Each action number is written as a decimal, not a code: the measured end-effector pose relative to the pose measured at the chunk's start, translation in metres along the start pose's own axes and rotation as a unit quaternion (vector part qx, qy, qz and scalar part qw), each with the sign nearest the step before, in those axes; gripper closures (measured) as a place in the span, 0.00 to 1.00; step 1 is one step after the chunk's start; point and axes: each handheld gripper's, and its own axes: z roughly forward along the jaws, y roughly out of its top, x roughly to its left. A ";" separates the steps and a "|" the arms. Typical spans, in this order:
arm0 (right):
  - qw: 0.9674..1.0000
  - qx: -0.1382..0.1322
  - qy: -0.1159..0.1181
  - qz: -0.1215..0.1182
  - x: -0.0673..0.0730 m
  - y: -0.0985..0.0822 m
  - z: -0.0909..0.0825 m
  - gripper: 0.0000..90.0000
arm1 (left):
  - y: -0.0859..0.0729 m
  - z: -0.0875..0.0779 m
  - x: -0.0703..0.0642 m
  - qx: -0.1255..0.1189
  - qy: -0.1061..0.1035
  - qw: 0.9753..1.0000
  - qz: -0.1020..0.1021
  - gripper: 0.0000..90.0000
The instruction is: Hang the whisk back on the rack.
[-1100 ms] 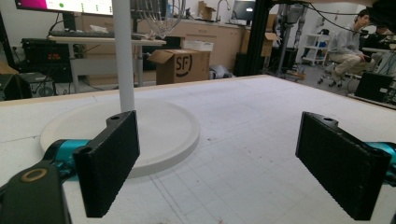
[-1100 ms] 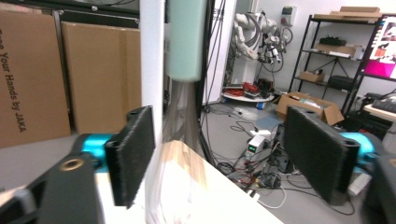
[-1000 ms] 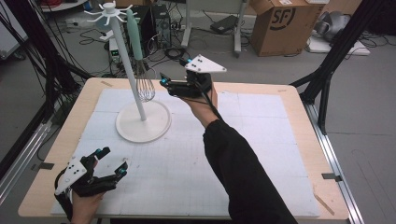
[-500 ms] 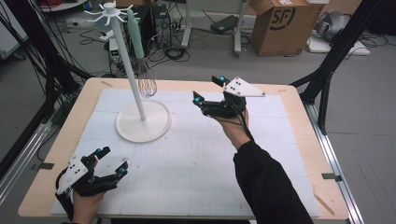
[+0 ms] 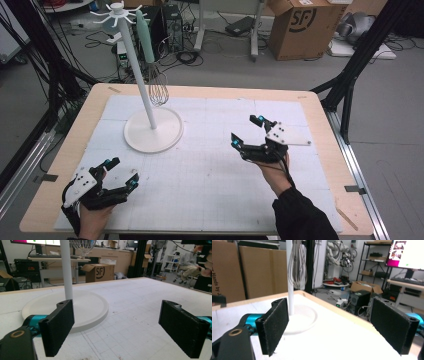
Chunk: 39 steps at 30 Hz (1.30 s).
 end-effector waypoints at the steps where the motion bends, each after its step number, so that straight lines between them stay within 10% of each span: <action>1: 1.000 0.000 -0.004 0.004 0.000 -0.005 -0.006 0.17 | 0.000 0.000 0.000 0.002 0.000 1.000 0.001 0.15; 22: 0.997 -0.033 -0.057 0.028 0.013 -0.051 -0.102 0.17 | 0.000 -0.001 -0.003 -0.016 0.007 1.000 0.009 0.15; 39: 0.994 -0.050 -0.081 0.047 0.018 -0.077 -0.118 0.16 | 0.000 -0.001 -0.003 -0.025 0.000 1.000 0.013 0.14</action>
